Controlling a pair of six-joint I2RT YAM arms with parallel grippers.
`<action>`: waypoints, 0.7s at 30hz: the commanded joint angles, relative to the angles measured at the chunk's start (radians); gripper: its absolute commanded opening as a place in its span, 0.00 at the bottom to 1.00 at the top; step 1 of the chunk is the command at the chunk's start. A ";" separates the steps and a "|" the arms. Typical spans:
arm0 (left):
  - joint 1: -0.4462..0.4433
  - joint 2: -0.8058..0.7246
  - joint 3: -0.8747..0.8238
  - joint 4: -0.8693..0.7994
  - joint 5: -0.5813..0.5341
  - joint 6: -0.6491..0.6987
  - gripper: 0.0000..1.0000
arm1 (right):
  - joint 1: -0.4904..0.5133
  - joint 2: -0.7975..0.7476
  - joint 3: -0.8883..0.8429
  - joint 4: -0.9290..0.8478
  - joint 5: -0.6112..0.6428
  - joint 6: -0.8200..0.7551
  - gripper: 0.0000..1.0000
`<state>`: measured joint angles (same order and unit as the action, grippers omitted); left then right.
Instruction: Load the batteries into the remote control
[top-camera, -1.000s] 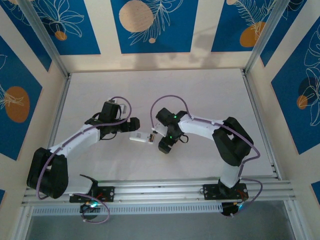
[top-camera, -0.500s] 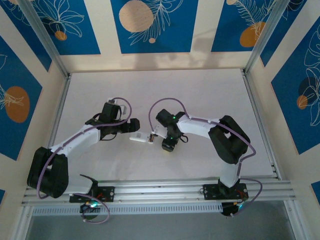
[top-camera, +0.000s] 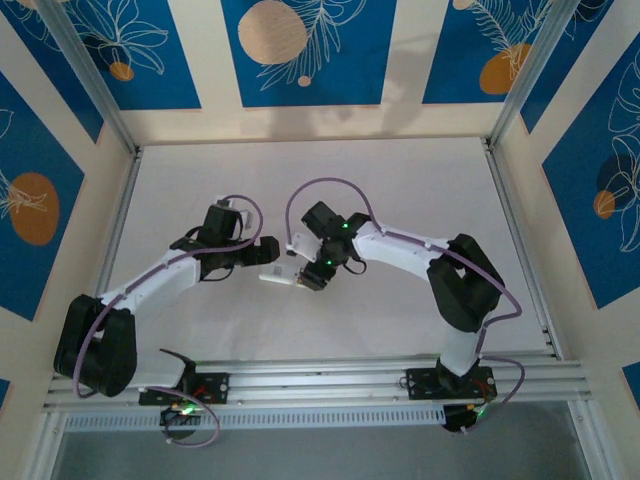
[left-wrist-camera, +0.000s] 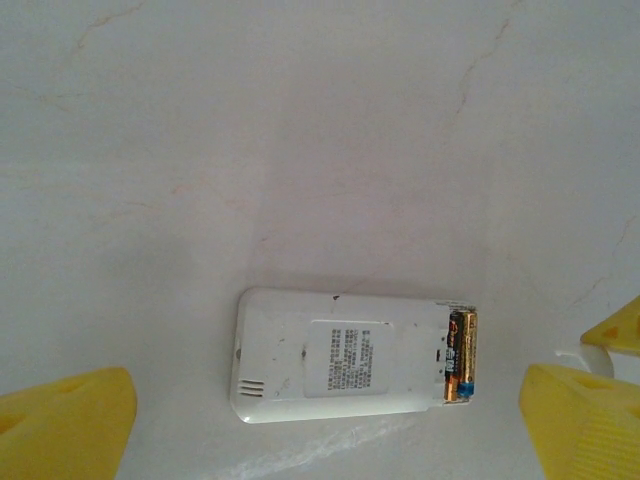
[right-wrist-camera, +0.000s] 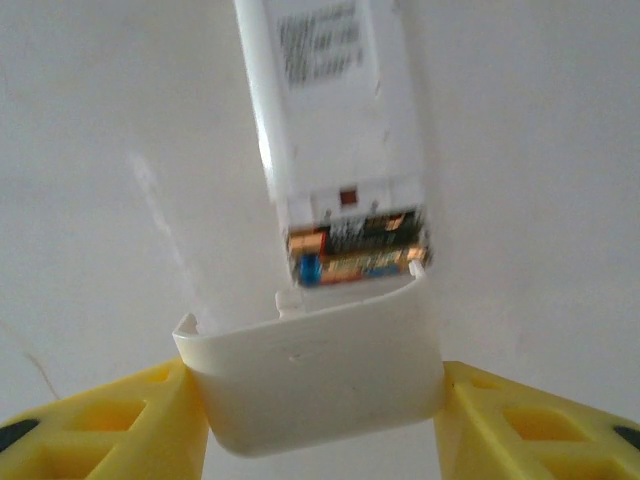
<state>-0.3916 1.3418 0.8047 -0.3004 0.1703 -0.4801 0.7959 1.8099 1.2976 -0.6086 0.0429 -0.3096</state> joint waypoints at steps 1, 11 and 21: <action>-0.009 -0.022 -0.012 -0.014 -0.015 -0.002 0.98 | 0.008 0.067 0.046 0.011 -0.023 0.023 0.56; -0.008 -0.007 -0.009 -0.002 -0.003 -0.004 0.98 | 0.007 0.174 0.130 -0.027 -0.010 0.004 0.57; -0.007 -0.016 -0.012 -0.011 -0.008 0.000 0.99 | 0.001 0.229 0.145 -0.029 -0.002 0.011 0.58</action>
<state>-0.3901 1.3418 0.7971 -0.3161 0.1188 -0.4873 0.7967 2.0071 1.4216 -0.6399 0.0483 -0.3054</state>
